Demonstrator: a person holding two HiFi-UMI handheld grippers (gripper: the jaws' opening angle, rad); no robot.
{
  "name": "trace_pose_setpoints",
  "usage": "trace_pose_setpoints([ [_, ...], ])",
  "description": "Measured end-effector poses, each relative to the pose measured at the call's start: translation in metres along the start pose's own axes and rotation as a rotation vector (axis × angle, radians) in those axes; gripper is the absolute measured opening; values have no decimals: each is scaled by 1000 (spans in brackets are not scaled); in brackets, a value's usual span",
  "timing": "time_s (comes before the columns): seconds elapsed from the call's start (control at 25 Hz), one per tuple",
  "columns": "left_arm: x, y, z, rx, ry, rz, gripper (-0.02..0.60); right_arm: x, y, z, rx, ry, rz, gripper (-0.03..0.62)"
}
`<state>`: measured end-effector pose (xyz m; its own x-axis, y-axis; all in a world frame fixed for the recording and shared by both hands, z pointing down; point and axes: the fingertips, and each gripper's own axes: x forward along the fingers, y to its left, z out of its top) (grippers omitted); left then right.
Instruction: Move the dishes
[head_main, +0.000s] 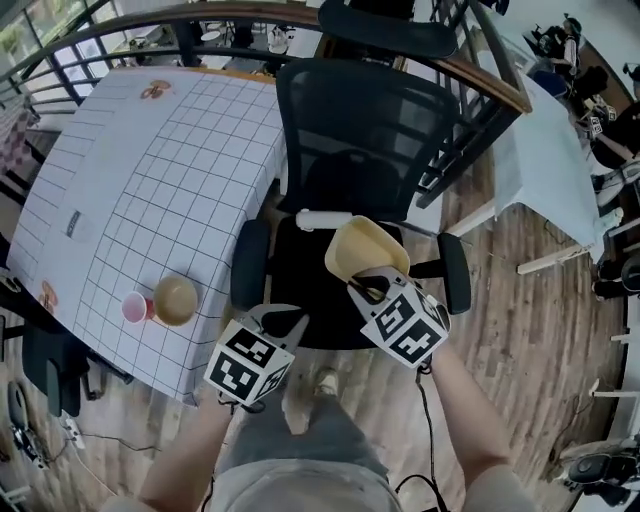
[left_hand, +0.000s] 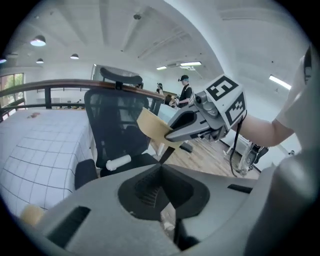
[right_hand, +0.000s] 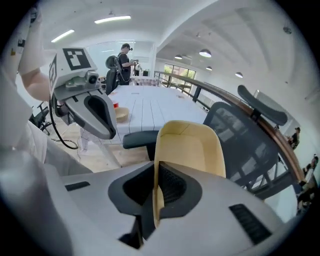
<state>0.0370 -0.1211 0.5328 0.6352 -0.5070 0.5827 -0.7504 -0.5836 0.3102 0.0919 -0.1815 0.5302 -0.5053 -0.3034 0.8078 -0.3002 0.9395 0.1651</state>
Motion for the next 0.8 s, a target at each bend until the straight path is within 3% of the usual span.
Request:
trace_pose_setpoints([
  [0.2, -71, -16, 72, 28, -183, 44, 14, -82, 9, 54, -26, -63, -102, 29],
  [0.44, -168, -47, 148, 195, -406, 140, 14, -165, 19, 115, 49, -236, -233, 28],
  [0.68, -239, -65, 176, 238, -575, 172, 14, -238, 42, 170, 39, -417, -333, 29],
  [0.8, -263, -68, 182, 261, -638, 226, 14, -269, 56, 188, 52, -501, -377, 28],
])
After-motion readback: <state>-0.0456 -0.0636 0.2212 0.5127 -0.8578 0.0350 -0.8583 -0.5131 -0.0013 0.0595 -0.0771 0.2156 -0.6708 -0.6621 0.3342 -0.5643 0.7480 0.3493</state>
